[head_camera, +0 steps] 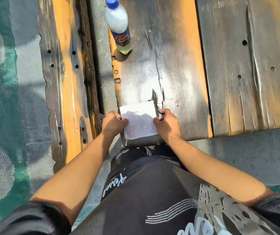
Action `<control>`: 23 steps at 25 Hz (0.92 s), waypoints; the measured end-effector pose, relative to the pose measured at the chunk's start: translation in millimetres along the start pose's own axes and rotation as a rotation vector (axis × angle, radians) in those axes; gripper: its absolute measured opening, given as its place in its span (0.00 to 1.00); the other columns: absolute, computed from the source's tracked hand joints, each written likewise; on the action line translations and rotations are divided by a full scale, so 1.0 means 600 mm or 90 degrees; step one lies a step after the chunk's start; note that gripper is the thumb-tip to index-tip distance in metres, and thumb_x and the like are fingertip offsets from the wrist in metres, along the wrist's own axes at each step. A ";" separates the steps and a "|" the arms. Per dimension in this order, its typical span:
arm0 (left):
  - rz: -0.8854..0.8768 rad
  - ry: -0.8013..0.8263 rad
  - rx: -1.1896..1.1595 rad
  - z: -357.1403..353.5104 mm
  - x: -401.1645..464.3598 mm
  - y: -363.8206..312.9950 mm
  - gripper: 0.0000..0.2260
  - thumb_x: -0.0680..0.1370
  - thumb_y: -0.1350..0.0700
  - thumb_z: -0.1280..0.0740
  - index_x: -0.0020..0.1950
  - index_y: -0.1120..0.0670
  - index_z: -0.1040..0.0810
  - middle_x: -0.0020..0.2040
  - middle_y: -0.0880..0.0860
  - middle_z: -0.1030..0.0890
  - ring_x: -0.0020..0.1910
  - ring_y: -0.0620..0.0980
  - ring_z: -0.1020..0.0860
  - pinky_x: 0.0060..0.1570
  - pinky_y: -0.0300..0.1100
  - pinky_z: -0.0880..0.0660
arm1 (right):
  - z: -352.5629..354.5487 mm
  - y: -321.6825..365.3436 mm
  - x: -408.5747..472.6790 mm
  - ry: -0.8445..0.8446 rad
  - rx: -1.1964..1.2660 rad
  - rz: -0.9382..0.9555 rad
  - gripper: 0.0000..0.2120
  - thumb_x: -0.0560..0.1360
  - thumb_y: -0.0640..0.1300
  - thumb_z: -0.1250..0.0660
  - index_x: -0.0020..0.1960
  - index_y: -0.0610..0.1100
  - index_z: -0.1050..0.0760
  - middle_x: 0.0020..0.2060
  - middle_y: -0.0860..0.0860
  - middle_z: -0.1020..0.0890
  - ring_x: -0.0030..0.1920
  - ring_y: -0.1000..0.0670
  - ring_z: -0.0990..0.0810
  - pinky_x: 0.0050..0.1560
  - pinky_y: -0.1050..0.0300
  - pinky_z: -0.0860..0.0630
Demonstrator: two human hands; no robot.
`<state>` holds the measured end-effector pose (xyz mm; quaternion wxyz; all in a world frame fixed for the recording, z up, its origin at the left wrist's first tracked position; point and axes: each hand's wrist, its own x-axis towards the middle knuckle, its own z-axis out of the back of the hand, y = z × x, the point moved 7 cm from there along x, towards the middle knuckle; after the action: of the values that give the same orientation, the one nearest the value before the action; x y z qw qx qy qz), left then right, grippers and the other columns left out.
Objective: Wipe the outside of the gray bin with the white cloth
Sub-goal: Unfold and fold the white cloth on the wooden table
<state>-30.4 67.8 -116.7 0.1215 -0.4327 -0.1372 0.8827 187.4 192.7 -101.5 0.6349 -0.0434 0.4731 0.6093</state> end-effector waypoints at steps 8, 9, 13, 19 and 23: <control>0.057 -0.031 -0.082 -0.022 -0.027 0.023 0.12 0.71 0.58 0.24 0.52 0.57 0.20 0.49 0.54 0.16 0.48 0.54 0.18 0.44 0.43 0.23 | -0.017 0.010 0.019 0.063 0.087 -0.079 0.21 0.71 0.49 0.24 0.58 0.46 0.28 0.45 0.49 0.20 0.42 0.50 0.21 0.33 0.61 0.29; 0.055 -0.031 -0.077 -0.024 -0.027 0.023 0.12 0.71 0.57 0.24 0.52 0.57 0.19 0.50 0.54 0.16 0.48 0.53 0.18 0.45 0.43 0.23 | -0.021 0.011 0.018 0.062 0.070 -0.080 0.20 0.70 0.49 0.24 0.57 0.46 0.28 0.46 0.48 0.19 0.44 0.49 0.19 0.33 0.61 0.29; 0.030 -0.028 -0.089 -0.028 -0.016 0.032 0.11 0.71 0.57 0.25 0.51 0.58 0.19 0.48 0.53 0.18 0.49 0.54 0.19 0.51 0.46 0.21 | -0.035 0.008 0.021 0.029 0.001 -0.067 0.10 0.70 0.43 0.26 0.47 0.43 0.24 0.44 0.46 0.18 0.45 0.47 0.19 0.32 0.61 0.30; -0.076 0.075 -0.121 -0.020 -0.004 0.030 0.06 0.72 0.61 0.26 0.43 0.55 0.22 0.39 0.52 0.21 0.39 0.51 0.22 0.37 0.40 0.25 | -0.053 0.017 -0.033 -0.039 0.031 -0.004 0.07 0.73 0.44 0.30 0.45 0.47 0.29 0.39 0.52 0.24 0.37 0.52 0.26 0.38 0.60 0.31; -0.080 0.228 -0.186 -0.012 -0.008 0.040 0.07 0.72 0.63 0.26 0.43 0.55 0.23 0.38 0.57 0.20 0.40 0.53 0.22 0.41 0.48 0.23 | -0.086 -0.006 -0.105 -0.067 0.301 -0.098 0.16 0.72 0.38 0.31 0.35 0.49 0.37 0.23 0.55 0.31 0.23 0.54 0.34 0.29 0.57 0.35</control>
<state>-23.8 44.8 -125.8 0.1350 -0.5857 -0.2663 0.7536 174.3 113.2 -90.8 0.6956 0.1023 0.5638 0.4333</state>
